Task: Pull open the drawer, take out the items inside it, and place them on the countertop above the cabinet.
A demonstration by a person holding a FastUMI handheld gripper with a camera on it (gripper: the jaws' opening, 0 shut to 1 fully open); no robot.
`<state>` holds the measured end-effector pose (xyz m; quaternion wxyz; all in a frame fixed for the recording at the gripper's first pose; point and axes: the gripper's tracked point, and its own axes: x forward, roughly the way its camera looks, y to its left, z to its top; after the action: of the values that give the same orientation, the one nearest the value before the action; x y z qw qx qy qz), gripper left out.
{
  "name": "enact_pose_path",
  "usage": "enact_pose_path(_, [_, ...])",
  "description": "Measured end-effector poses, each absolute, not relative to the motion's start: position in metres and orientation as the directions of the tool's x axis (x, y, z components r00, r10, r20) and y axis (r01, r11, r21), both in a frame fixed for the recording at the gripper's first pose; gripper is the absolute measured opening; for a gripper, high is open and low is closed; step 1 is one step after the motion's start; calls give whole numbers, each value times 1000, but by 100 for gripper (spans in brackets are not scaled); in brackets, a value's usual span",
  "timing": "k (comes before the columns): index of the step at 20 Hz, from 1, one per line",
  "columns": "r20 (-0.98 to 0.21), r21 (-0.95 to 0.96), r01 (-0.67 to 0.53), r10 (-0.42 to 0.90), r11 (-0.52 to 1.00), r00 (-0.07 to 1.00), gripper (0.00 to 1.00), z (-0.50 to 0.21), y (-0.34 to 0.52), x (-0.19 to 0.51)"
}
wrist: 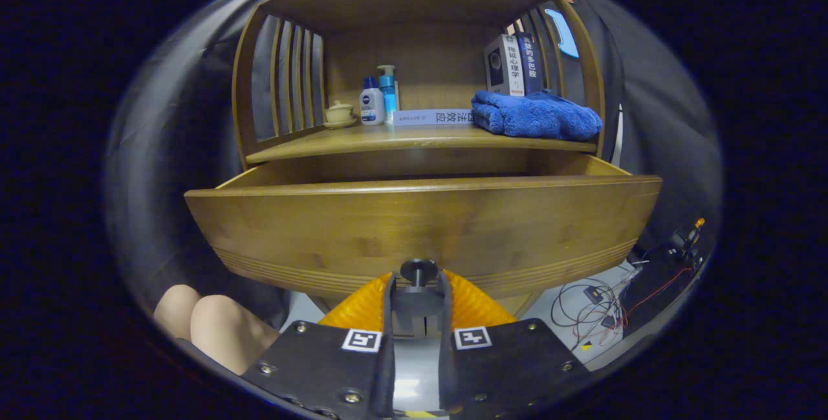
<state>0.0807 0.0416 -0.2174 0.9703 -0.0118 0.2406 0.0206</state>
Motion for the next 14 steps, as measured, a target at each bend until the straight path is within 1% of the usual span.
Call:
enact_pose_path(6, [-483, -11, -47, 36, 999, 875, 27, -217, 40, 59])
enact_pose_path(8, [-487, -28, -46, 27, 999, 873, 27, -220, 40, 56])
enact_pose_path(12, [-493, 5, -41, 38, 999, 869, 27, -224, 40, 55])
enact_pose_path(14, [-497, -16, -52, 37, 999, 867, 27, -224, 40, 55])
